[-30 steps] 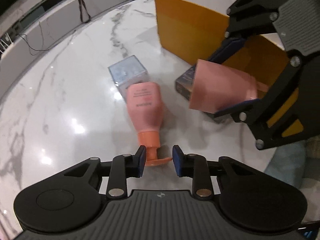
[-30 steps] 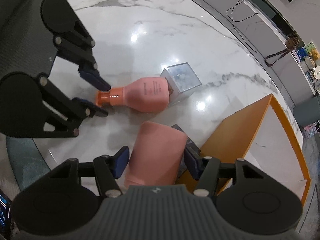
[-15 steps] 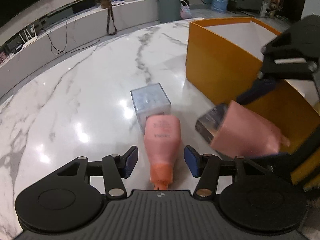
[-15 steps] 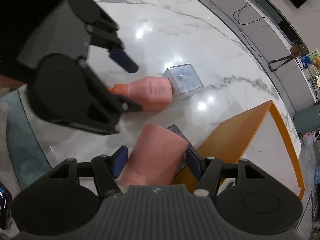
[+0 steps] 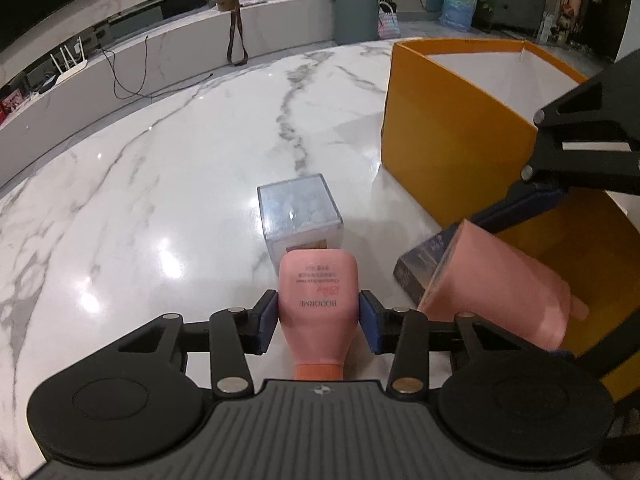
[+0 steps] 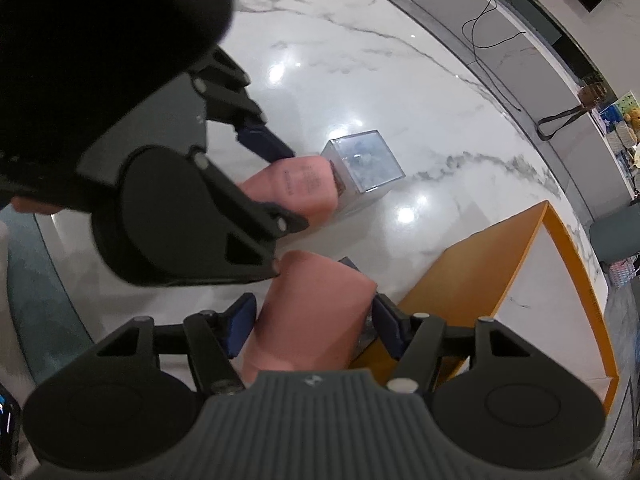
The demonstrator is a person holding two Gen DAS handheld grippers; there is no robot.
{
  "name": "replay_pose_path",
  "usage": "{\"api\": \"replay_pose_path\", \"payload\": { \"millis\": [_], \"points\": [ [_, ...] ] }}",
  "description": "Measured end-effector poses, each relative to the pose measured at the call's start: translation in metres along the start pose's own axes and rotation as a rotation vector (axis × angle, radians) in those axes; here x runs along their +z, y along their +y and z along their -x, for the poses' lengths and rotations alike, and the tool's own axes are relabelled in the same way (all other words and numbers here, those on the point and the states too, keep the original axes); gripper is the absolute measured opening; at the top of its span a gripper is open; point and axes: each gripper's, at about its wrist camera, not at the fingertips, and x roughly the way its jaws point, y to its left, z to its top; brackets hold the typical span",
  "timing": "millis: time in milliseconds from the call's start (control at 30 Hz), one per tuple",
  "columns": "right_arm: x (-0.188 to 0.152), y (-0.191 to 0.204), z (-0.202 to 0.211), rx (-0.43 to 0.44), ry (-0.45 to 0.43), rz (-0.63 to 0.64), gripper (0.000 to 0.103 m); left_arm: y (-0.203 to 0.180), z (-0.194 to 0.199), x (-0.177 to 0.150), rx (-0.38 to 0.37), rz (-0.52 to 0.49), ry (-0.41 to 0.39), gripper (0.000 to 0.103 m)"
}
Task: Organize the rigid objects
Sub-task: 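Grasp the pink bottle with the left gripper while the right gripper grasps the pink cup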
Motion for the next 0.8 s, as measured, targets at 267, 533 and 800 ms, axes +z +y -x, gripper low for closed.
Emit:
{"api": "replay_pose_path", "payload": {
  "millis": [267, 533, 800],
  "points": [
    [0.001, 0.003, 0.005, -0.022, 0.015, -0.034, 0.068, 0.007, 0.012, -0.012, -0.007, 0.037, 0.07, 0.049],
    [0.01, 0.004, 0.0, -0.05, 0.102, -0.098, 0.07, 0.008, 0.019, -0.019, -0.013, 0.058, 0.104, 0.049],
    [0.012, 0.011, -0.009, -0.092, 0.106, -0.11, 0.058, 0.01, 0.012, -0.026, -0.02, 0.1, 0.106, 0.049]
  ]
}}
